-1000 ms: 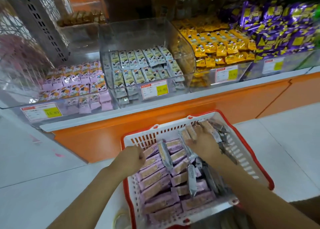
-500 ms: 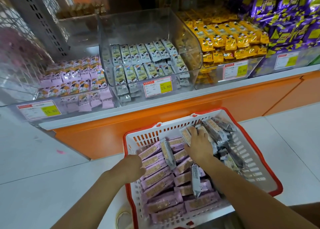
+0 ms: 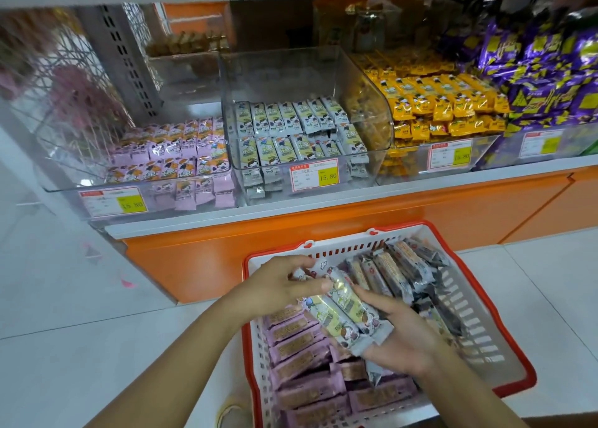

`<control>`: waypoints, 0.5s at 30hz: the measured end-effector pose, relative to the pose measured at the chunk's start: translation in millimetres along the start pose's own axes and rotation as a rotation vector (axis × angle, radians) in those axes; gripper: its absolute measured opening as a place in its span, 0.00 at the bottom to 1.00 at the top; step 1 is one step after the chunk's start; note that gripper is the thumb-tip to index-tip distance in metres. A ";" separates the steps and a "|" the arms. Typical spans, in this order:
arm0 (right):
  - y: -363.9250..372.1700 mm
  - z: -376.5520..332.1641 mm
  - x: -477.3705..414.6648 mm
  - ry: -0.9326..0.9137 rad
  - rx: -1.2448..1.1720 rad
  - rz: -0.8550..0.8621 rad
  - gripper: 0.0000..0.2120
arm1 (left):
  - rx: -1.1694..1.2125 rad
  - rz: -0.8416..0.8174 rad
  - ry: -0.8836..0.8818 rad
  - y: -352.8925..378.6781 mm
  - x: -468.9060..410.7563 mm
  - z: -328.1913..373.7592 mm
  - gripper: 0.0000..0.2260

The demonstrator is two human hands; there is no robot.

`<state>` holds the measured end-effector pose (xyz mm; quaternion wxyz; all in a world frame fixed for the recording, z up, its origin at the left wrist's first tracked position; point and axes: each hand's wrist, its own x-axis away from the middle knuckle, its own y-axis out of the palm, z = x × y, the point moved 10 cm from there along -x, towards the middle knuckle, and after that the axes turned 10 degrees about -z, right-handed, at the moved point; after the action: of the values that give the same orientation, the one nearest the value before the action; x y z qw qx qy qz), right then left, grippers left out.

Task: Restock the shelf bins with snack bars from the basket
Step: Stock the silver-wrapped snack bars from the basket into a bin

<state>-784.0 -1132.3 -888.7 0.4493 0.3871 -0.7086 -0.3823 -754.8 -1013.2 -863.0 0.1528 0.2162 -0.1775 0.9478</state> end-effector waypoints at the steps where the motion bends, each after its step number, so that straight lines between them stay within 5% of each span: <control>1: 4.1 1.8 -1.4 -0.007 -0.052 -0.041 0.29 | 0.013 -0.013 0.004 2.5 4.0 5.9 0.29; 7: 24.8 7.3 1.1 0.018 -0.015 -0.081 0.22 | 0.153 -0.022 0.076 4.8 15.6 17.0 0.26; 10: 14.6 -4.9 -2.1 0.004 0.149 0.206 0.22 | 0.150 0.008 0.061 -2.8 18.3 16.4 0.24; 13: 23.6 -48.2 13.3 -0.135 0.803 0.506 0.15 | 0.184 0.100 0.087 -21.1 24.9 24.4 0.08; 15: 64.5 -68.6 19.8 -0.304 1.306 0.452 0.21 | 0.206 0.213 0.130 -38.1 30.3 30.6 0.06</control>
<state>-739.1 -1137.0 -803.7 0.0897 0.3633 -0.9109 0.1737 -756.0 -985.1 -812.8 0.0397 0.1489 -0.0912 0.9838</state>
